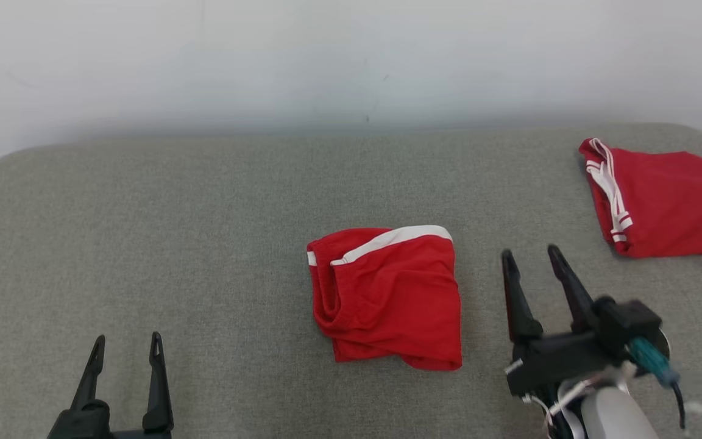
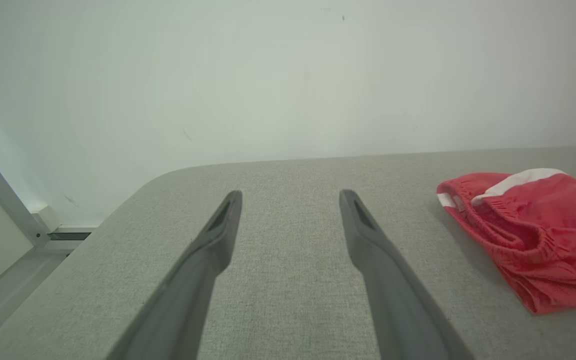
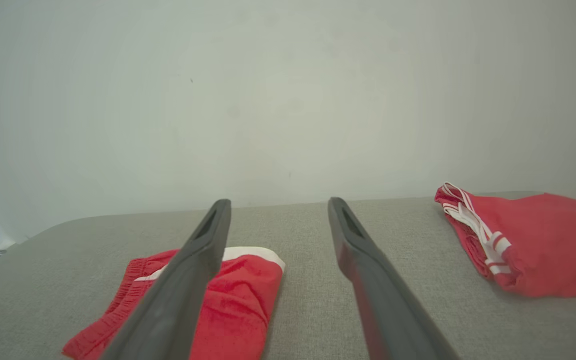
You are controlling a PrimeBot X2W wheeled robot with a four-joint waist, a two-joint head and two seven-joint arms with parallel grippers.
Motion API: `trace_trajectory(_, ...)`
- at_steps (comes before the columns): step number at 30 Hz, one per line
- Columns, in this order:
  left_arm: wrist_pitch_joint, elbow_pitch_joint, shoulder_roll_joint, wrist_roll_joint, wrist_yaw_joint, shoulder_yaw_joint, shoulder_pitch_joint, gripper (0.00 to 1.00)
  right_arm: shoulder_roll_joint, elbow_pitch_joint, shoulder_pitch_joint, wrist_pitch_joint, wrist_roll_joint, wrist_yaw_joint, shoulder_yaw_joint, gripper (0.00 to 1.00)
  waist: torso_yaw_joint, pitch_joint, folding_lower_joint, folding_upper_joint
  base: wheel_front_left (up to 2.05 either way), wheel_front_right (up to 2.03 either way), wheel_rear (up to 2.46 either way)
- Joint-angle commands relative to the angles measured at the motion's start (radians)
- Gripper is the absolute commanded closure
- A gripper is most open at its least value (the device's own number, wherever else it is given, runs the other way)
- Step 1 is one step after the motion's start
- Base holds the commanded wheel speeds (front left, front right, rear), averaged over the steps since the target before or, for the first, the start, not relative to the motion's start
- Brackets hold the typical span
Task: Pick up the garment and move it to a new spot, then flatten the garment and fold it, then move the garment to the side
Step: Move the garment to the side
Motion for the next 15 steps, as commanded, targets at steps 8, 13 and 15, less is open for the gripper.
trace_trajectory(8,-0.024,0.033,-0.023,0.005,-0.010,-0.030,-0.082,0.00,0.001,0.332,-0.257,0.063,-0.018,-0.002,0.032,0.00,0.054,0.110,0.0000,-0.0001,0.00,0.00,0.00)
trace_trajectory(13,-0.037,0.065,-0.038,0.002,-0.022,-0.047,-0.125,0.00,0.003,0.505,-0.324,0.046,-0.013,-0.002,0.031,0.00,0.085,0.143,0.0000,-0.0001,0.00,0.00,0.00)
trace_trajectory(15,-0.041,0.075,-0.043,0.002,-0.024,-0.050,-0.136,0.00,0.005,0.562,-0.346,0.037,-0.001,-0.002,0.035,0.00,0.090,0.153,0.0000,-0.0001,0.00,0.00,0.00)
